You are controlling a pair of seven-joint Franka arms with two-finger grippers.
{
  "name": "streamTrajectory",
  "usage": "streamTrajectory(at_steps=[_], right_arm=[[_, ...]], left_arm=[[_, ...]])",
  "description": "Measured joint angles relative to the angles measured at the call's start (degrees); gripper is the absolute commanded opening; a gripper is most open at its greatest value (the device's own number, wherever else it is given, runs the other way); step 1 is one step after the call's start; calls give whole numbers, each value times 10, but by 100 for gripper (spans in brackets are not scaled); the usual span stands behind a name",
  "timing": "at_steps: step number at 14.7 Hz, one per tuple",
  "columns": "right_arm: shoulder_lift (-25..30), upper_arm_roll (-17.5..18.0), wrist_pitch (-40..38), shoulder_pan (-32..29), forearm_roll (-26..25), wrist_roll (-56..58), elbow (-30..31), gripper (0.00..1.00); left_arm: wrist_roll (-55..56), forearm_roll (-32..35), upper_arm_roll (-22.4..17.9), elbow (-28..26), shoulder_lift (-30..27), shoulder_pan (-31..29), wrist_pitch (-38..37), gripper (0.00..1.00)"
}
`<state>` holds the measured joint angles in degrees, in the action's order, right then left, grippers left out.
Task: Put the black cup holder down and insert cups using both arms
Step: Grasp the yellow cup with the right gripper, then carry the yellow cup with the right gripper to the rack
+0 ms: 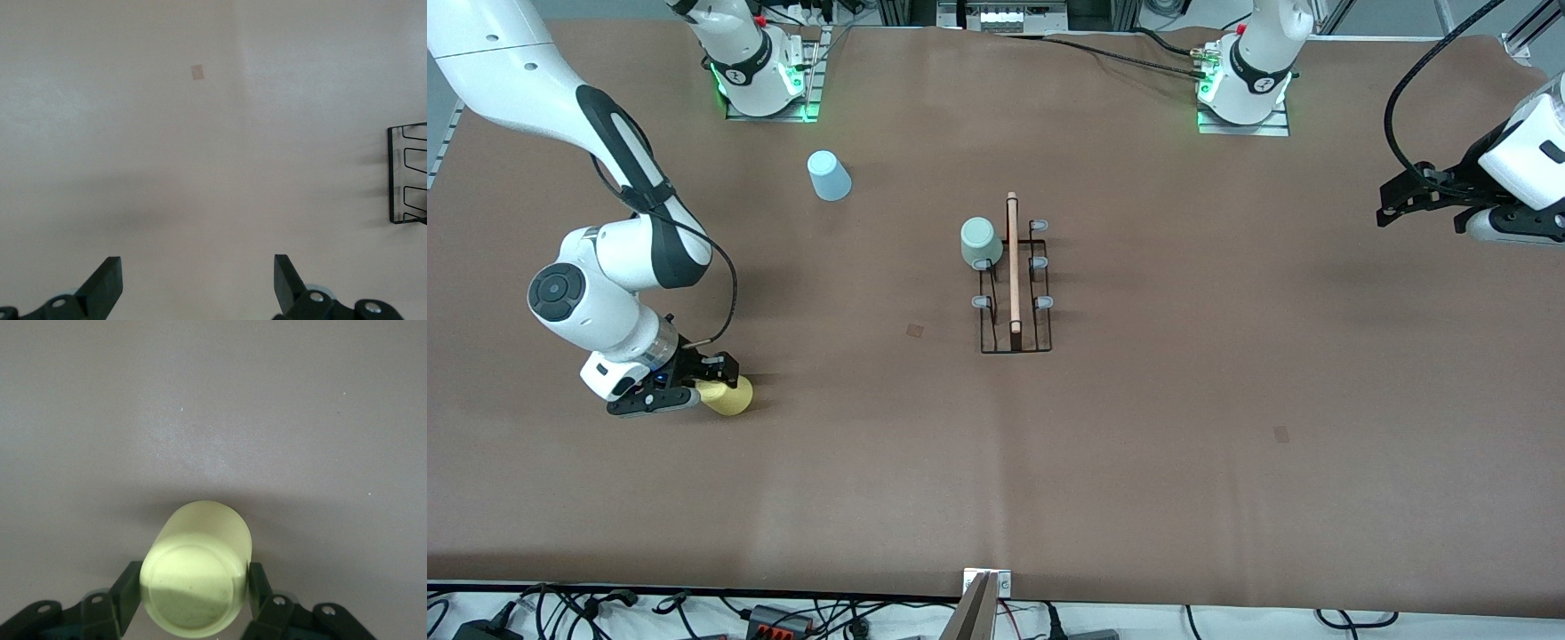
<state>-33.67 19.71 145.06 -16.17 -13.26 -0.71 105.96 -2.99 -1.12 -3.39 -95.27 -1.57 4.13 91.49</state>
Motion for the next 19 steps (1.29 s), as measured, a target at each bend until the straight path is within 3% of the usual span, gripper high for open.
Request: streamTrajectory(at_steps=[3, 7, 10, 15, 19], right_arm=[[0, 0, 1, 0, -2, 0, -3, 18], [5, 1, -9, 7, -2, 2, -18, 17], [44, 4, -67, 39, -1, -33, -34, 18], [125, 9, -135, 160, 15, -234, -36, 18], [137, 11, -141, 274, 53, -394, -48, 18]], left_arm=[[0, 0, 0, 0, 0, 0, 0, 100], [0, 0, 0, 0, 0, 0, 0, 100], [0, 0, 0, 0, 0, 0, 0, 100], [0, 0, 0, 0, 0, 0, 0, 100], [0, 0, -1, 0, 0, 0, 0, 100]])
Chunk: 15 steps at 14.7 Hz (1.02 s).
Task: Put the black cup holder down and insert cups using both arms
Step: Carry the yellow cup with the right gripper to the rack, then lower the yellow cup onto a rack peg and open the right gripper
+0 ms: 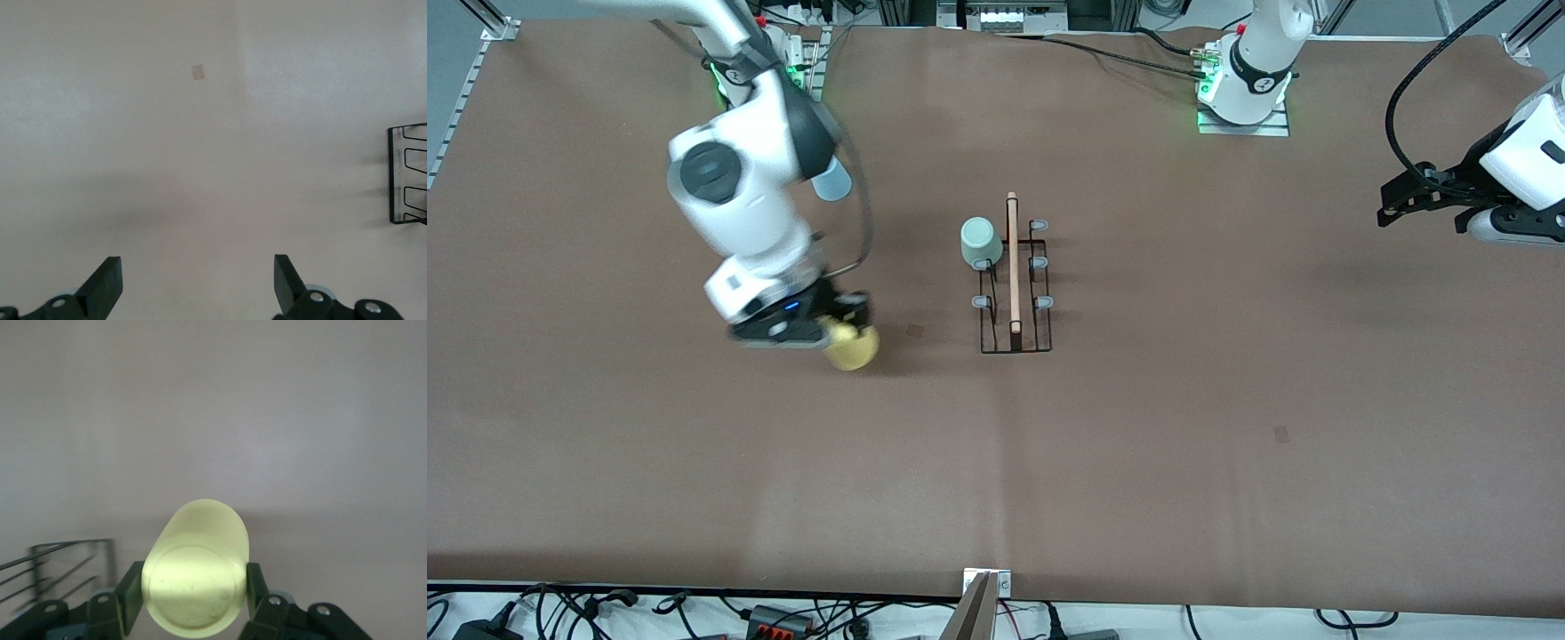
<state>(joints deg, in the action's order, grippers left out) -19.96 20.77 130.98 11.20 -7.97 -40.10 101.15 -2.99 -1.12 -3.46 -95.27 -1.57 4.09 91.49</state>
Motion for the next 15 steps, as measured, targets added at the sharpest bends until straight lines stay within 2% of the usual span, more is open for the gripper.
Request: streamTrajectory(at_steps=[4, 8, 12, 14, 15], right_arm=[[-6, 0, 0, 67, 0, -107, -12, 18], [-41, -1, 0, 119, -28, -176, -49, 18], [-78, -1, 0, 131, -36, -187, -82, 19], [-85, -1, 0, 133, -36, -187, -86, 22], [-88, -1, 0, 135, -37, -187, -87, 28]], left_arm=[[0, 0, 0, 0, 0, 0, 0, 100], [0, 0, 0, 0, 0, 0, 0, 100], [0, 0, 0, 0, 0, 0, 0, 100], [0, 0, 0, 0, 0, 0, 0, 100], [0, 0, 0, 0, 0, 0, 0, 100]])
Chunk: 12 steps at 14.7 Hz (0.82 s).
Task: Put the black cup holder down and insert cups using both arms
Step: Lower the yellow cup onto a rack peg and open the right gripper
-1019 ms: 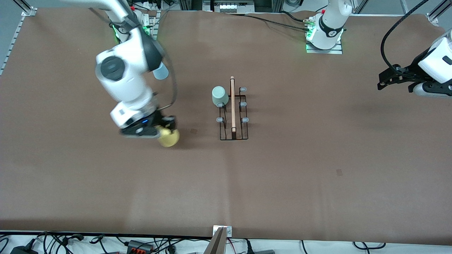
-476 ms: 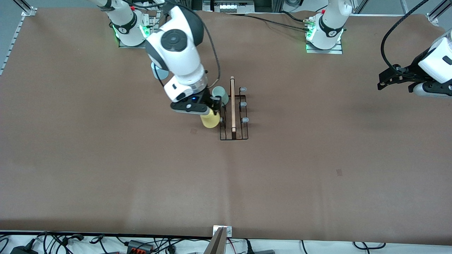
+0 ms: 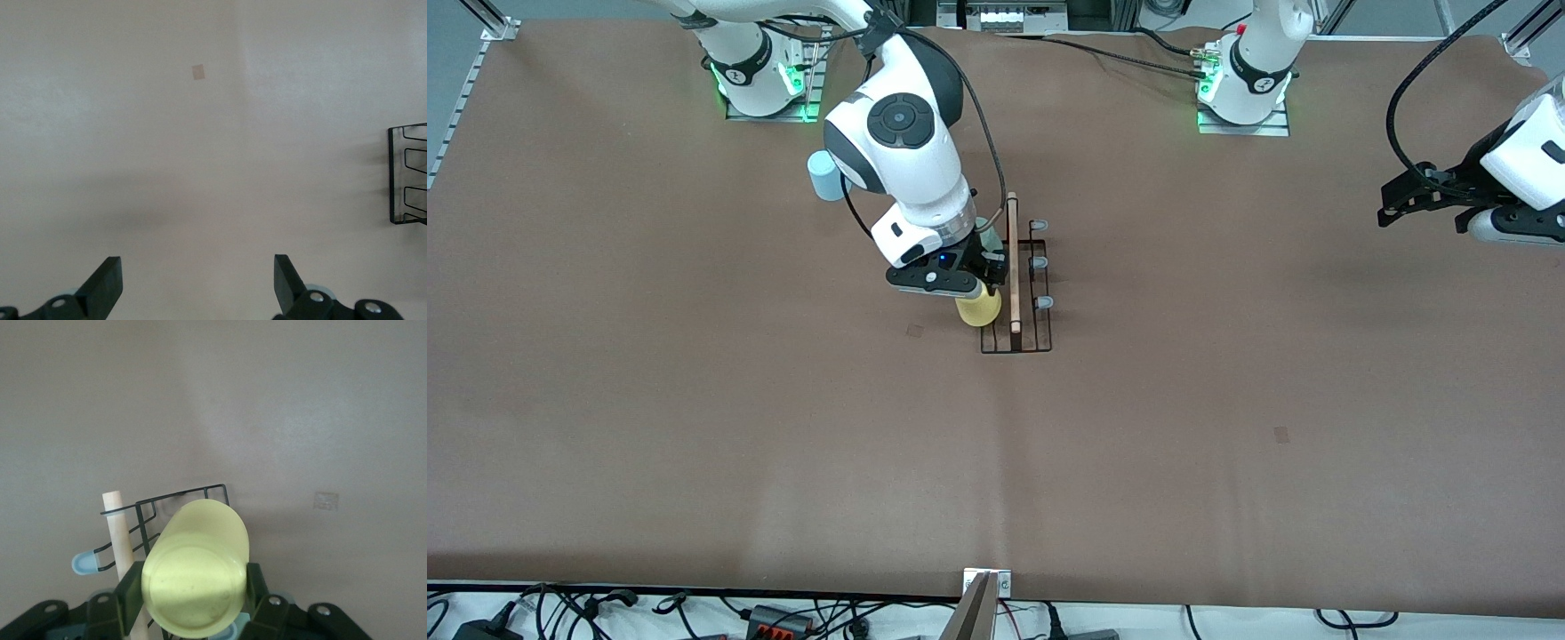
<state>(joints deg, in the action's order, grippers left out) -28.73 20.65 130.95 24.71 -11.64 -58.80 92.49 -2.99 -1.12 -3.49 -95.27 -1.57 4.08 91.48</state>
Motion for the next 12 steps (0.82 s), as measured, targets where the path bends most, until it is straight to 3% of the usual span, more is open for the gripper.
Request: streamTrajectory(at_steps=[3, 5, 6, 7, 12], right_arm=[[-12, 0, 3, 9, -1, 0, 0, 41], [-19, 0, 4, 13, -4, 0, -1, 65], [-22, -1, 5, 14, -8, 0, -1, 94], [-23, -2, 6, 15, -10, 0, -1, 100], [-22, -8, 6, 14, -11, 0, -8, 100]], left_arm=[[0, 0, 0, 0, 0, 0, 0, 100], [0, 0, 0, 0, 0, 0, 0, 100], [0, 0, 0, 0, 0, 0, 0, 100], [0, 0, 0, 0, 0, 0, 0, 100], [0, 0, 0, 0, 0, 0, 0, 100]])
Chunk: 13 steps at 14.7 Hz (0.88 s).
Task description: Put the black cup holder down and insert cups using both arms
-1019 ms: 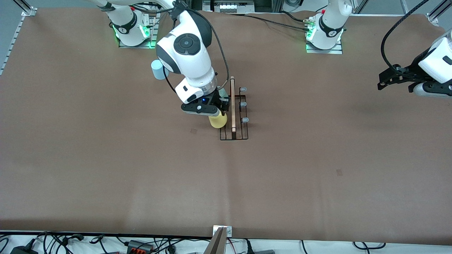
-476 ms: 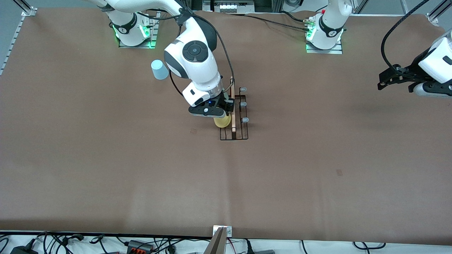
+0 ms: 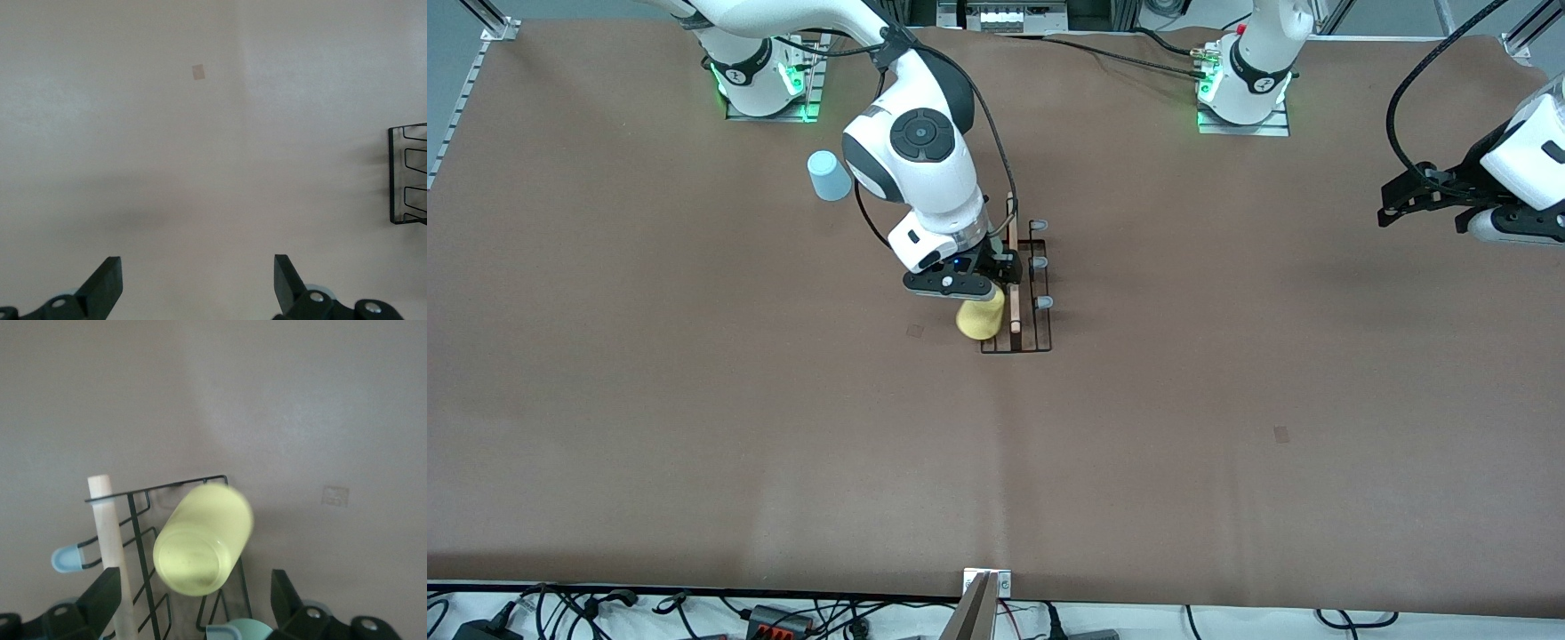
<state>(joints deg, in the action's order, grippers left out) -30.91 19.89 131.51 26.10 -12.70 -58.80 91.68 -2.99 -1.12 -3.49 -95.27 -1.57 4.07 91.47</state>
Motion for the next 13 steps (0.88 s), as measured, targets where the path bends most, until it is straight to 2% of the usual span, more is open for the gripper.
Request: streamTrajectory(at_steps=[3, 6, 10, 13], right_arm=[[22, -6, -8, -19, 0, 3, -11, 100], [77, -7, -69, -67, 10, 50, -14, 100], [171, -9, -154, -162, 67, 153, -5, 100], [232, -11, -239, -247, 79, 237, 2, 100]], left_arm=[[0, 0, 0, 0, 0, 0, 0, 100], [0, 0, 0, 0, 0, 0, 0, 100], [0, 0, 0, 0, 0, 0, 0, 100], [0, 0, 0, 0, 0, 0, -1, 100]])
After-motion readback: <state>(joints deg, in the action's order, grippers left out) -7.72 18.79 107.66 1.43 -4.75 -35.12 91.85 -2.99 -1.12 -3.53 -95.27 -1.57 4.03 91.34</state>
